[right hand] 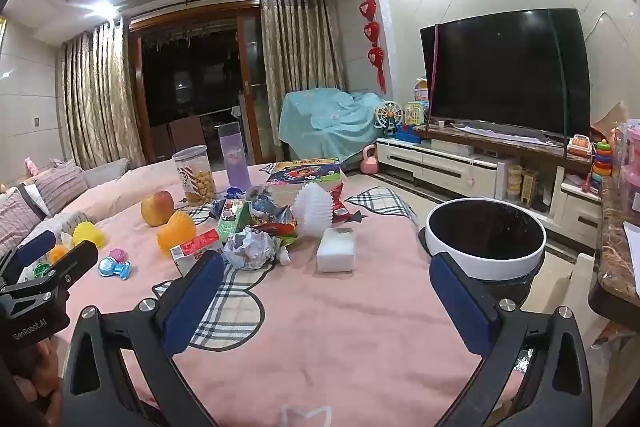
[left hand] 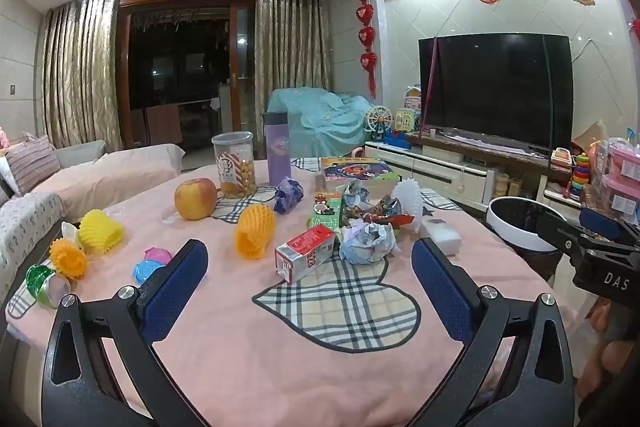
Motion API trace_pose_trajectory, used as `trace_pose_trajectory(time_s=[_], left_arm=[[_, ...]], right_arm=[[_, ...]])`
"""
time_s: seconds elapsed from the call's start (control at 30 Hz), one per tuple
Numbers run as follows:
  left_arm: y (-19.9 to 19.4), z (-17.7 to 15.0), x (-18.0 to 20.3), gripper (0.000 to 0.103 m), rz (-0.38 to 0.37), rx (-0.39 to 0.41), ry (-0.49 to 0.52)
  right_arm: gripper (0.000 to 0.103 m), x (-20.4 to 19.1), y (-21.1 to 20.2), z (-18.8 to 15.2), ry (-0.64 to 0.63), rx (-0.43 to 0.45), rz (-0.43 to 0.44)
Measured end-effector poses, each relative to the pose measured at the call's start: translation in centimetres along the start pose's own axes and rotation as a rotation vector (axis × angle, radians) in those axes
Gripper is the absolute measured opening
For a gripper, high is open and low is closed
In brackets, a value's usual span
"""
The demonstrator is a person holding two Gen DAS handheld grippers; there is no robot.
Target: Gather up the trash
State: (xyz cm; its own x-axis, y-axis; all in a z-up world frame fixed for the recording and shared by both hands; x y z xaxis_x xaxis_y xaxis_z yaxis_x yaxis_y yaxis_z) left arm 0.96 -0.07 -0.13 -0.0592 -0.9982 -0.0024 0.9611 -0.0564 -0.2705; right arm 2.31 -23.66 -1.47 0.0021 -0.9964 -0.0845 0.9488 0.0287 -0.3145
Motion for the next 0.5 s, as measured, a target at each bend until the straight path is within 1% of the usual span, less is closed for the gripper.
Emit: trace_pose_trajectory(time_s=[0.27,0.3,0.5], left_arm=[[-0.15,0.02,0.07,0.103,0.0,0.001,0.001],[-0.07,0.02,0.09,0.103,0.0,0.001,0.002],[-0.07,0.01,0.15,0.103,0.001,0.001,0.002]], right_arm=[[0.103,0.15,0.42,-0.59,-0.002,-0.008,0.003],[0.103,0.09,-0.03,0.12,0.008,-0.01,0.005],[0.103,0.26,0.08,0.15,0.003,-0.004,0.006]])
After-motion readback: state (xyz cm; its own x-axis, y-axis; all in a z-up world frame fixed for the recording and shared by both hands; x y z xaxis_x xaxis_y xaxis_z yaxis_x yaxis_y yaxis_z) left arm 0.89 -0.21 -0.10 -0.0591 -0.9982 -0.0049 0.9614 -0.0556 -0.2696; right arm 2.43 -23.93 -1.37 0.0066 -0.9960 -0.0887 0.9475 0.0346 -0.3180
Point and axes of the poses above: each gripper's, at about its wrist camera, not at the fingertips, and y roughly the way its jaws point, x to its right, z to its top, the point moved 4 cm from there along y, roughly the way its jaws point, and after that the axes turned 4 degrees about -z, right-handed, at the moved point
